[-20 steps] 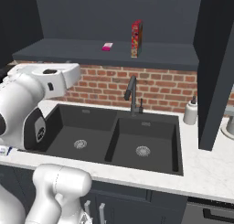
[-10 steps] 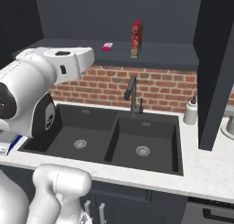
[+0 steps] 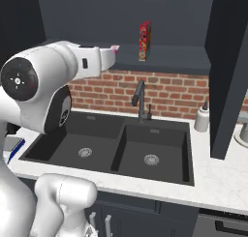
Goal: Pick the cereal and place it on the digital scale for weighing, and close the cabinet.
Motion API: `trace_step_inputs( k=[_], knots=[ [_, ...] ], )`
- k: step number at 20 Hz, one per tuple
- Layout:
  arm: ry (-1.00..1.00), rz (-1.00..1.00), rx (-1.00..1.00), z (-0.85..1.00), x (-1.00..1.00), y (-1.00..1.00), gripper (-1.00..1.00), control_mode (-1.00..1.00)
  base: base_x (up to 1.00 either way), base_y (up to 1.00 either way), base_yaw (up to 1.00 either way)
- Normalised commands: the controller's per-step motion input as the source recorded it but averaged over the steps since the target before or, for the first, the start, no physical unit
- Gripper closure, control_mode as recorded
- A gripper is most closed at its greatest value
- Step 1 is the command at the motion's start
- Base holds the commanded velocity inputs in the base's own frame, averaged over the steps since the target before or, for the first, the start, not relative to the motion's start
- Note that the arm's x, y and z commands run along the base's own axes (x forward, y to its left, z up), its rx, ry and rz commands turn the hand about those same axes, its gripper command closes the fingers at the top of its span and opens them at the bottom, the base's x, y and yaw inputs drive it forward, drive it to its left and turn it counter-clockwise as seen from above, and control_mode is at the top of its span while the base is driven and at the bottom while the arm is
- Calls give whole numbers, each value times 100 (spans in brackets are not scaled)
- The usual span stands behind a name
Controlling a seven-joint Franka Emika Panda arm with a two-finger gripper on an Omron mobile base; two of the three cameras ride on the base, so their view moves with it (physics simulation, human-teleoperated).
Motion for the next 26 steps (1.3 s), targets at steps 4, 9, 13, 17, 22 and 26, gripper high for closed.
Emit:
trace_step_inputs(
  k=[4,9,13,17,22,26],
  knots=[
    [1,0,3,0,23,-16,-100,-100,0,0,0],
    [0,3,2,-7,35,-7,-100,-100,0,0,0],
    [1,0,0,-17,52,-12,-100,-100,0,0,0],
    [2,0,0,-10,61,-18,-100,-100,0,0,0],
    [1,0,0,-4,62,-21,-100,-100,0,0,0],
    [0,0,0,0,59,-26,-100,-100,0,0,0]
  ],
)
